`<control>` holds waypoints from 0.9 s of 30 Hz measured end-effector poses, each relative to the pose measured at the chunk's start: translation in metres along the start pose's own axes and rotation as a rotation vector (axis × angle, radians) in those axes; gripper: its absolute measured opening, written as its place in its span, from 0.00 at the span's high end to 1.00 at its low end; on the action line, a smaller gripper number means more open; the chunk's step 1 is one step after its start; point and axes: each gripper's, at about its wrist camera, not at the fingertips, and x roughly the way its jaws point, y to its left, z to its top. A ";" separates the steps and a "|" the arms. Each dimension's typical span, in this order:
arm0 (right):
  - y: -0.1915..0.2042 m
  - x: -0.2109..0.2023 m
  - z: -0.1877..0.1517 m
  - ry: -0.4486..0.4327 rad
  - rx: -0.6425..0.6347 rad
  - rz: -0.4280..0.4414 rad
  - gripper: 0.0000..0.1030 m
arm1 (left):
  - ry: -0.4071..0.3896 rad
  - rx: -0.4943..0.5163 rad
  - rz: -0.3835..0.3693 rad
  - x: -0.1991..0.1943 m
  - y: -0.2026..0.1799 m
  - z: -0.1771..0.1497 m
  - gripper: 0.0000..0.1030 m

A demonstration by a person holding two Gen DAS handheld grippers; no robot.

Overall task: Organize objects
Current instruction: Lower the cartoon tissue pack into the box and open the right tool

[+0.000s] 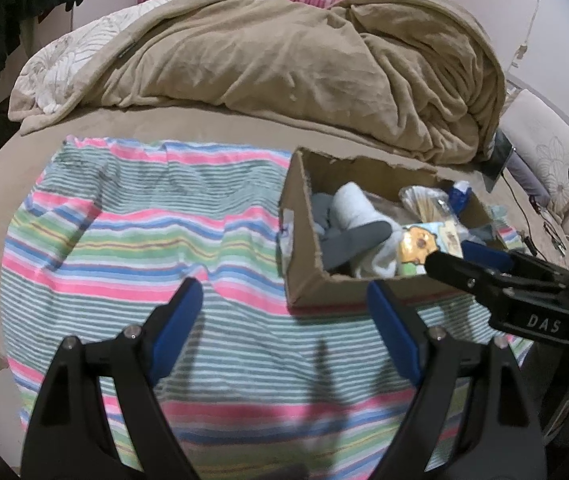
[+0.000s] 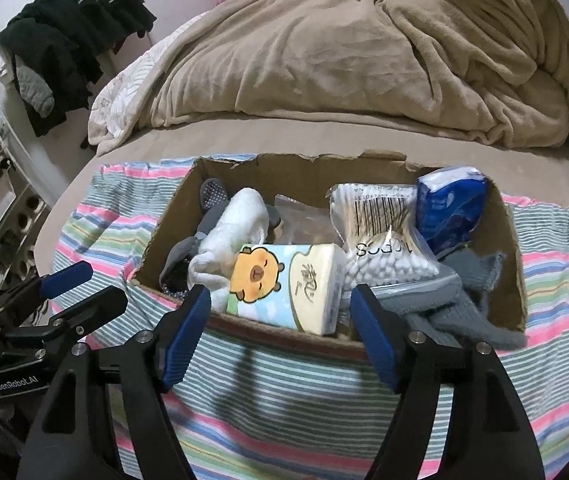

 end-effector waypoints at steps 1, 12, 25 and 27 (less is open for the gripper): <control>0.000 -0.002 0.000 -0.002 0.000 -0.001 0.27 | -0.002 0.001 0.000 -0.002 -0.001 0.000 0.17; 0.000 -0.037 -0.008 -0.048 0.001 -0.012 0.27 | -0.042 0.030 -0.006 -0.033 -0.019 -0.001 0.17; -0.009 -0.076 -0.026 -0.096 0.016 -0.022 0.27 | -0.061 0.072 -0.004 -0.065 -0.046 -0.011 0.17; -0.010 -0.082 -0.029 -0.102 0.019 -0.023 0.27 | -0.066 0.080 -0.002 -0.070 -0.050 -0.012 0.17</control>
